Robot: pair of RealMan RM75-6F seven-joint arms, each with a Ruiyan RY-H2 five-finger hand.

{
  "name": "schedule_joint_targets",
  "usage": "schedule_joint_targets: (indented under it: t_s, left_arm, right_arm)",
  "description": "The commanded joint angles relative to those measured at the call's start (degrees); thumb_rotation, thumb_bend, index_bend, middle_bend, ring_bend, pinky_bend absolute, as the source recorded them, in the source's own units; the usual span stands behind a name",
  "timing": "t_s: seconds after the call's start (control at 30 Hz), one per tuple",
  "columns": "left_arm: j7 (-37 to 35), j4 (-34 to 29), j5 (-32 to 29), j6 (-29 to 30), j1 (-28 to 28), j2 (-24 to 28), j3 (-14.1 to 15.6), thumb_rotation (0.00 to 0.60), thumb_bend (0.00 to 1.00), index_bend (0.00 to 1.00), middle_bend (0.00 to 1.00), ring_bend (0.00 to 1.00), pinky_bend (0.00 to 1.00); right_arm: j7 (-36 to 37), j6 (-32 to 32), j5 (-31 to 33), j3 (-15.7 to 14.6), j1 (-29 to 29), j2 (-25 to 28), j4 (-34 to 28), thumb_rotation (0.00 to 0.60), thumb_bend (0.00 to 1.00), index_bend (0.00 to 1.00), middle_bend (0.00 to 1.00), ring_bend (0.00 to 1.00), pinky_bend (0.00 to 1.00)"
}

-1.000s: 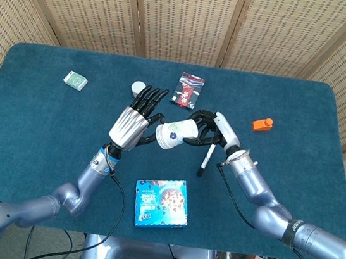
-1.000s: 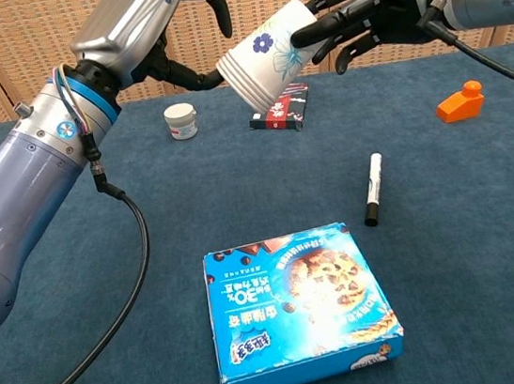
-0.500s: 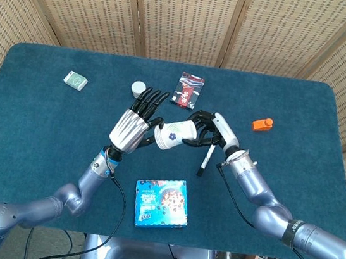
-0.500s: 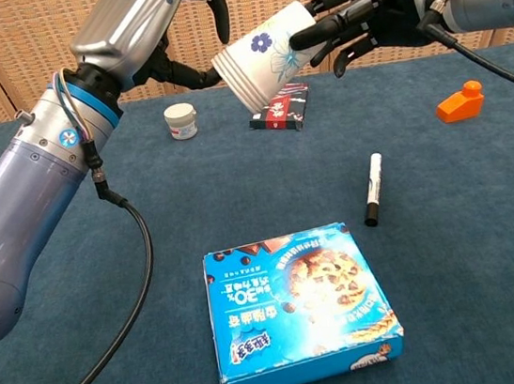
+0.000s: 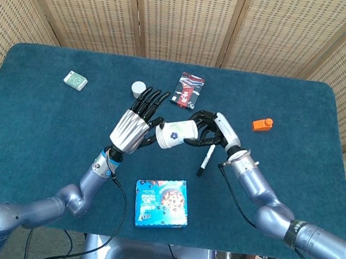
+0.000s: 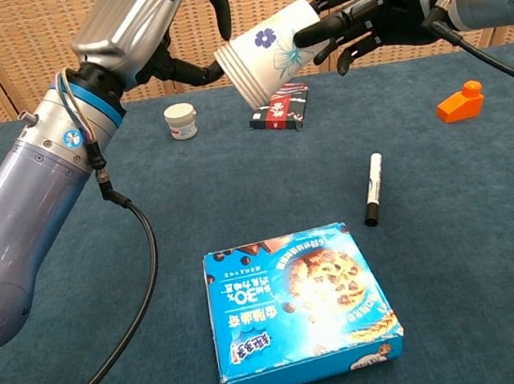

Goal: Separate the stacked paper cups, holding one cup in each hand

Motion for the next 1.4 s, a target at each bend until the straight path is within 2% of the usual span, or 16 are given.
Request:
schedule_joint_targets:
  t_s: [0.03,0.43,0.63,0.9,1.1,1.23,1.3,1.4]
  left_arm:
    - [0.0,0.1,0.0,-0.1,0.0,0.0,0.1,0.600,0.42,0.61,0.00,0.00,0.00]
    - [-0.8,1.4,-0.4,0.2,0.0,-0.6,0.4,0.600,0.56,0.68,0.00,0.00,0.00]
    - [-1.8,1.9,-0.2,1.4,0.7,-0.1,0.7,0.600,0.57,0.69,0.00,0.00,0.00]
    - [-6.3,3.7,0.3,5.2,5.0,3.2,2.7,0.600,0.57,0.69,0.00,0.00,0.00]
    - [-9.7,4.6,-0.2,6.5,8.5,7.4,3.7,0.600,0.57,0.69,0.00,0.00,0.00]
    - [-9.9,3.1,0.5,4.7,10.1,12.4,5.6,0.600,0.57,0.69,0.00,0.00,0.00]
    - [-9.5,1.3,0.6,2.1,10.6,15.6,6.9,0.600,0.57,0.69,0.00,0.00,0.00]
    - [-9.0,-5.8,0.0,-5.2,10.6,23.4,8.9,0.600,0.57,0.69,0.00,0.00,0.00]
  right_arm:
    - [0.2,0.0,-0.1,0.0,-0.1,0.0,0.0,0.600,0.40,0.56,0.62,0.50,0.63]
    - [0.5,-0.3,-0.4,-0.1,-0.2,0.1,0.6,0.600,0.40,0.56,0.62,0.50,0.63]
    - [1.2,-0.3,-0.7,0.1,-0.7,0.3,1.6,0.600,0.40,0.56,0.62,0.50,0.63]
    - [2.8,-0.7,-0.9,1.1,-1.7,1.6,3.8,0.600,0.40,0.56,0.62,0.50,0.63]
    - [3.2,-0.6,-1.9,0.9,-2.8,2.6,5.5,0.600,0.40,0.56,0.62,0.50,0.63]
    - [0.5,1.2,-4.1,-0.9,-3.4,2.9,7.2,0.600,0.40,0.56,0.62,0.50,0.63]
    - [-2.3,3.0,-5.8,-2.4,-3.6,2.6,8.4,0.600,0.40,0.56,0.62,0.50,0.63]
    - [-9.3,7.6,-10.2,-6.2,-4.1,1.6,11.3,0.600,0.40,0.56,0.62,0.50,0.63]
